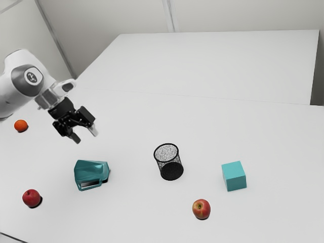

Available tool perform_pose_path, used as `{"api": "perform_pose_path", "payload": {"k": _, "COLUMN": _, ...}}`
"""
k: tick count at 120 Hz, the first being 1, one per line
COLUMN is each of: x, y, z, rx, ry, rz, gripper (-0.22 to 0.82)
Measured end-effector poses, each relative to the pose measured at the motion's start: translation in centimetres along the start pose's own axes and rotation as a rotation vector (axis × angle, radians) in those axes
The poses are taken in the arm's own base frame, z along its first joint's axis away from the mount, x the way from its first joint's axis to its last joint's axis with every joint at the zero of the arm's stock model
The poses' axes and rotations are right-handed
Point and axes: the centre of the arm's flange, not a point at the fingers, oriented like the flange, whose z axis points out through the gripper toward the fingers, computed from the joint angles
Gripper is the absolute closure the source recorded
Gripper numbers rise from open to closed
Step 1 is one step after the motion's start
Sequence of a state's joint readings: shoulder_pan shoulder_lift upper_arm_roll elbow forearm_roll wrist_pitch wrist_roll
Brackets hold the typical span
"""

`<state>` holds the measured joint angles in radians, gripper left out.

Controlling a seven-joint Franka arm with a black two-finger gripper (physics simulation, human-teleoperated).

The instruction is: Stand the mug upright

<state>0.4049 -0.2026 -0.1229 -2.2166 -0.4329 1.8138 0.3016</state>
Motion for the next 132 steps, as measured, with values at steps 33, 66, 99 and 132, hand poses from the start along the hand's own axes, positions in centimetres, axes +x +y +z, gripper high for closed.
{"api": "perform_pose_path", "payload": {"k": 33, "x": -2.9, "y": -7.6, "z": 2.9, "rx": -0.133, "ry": 0.067, "rz": 0.024, "gripper": 0.0}}
{"api": "perform_pose_path", "payload": {"k": 66, "x": -4.1, "y": -14.5, "z": 4.6, "rx": -0.183, "ry": 0.095, "rz": 0.074, "gripper": 0.0}}
{"api": "perform_pose_path", "payload": {"k": 99, "x": -3.4, "y": -16.4, "z": 7.7, "rx": -0.279, "ry": 0.096, "rz": 0.144, "gripper": 0.0}}
{"api": "perform_pose_path", "payload": {"k": 132, "x": -2.5, "y": -16.7, "z": 9.6, "rx": -0.356, "ry": 0.133, "rz": 0.196, "gripper": 0.0}}
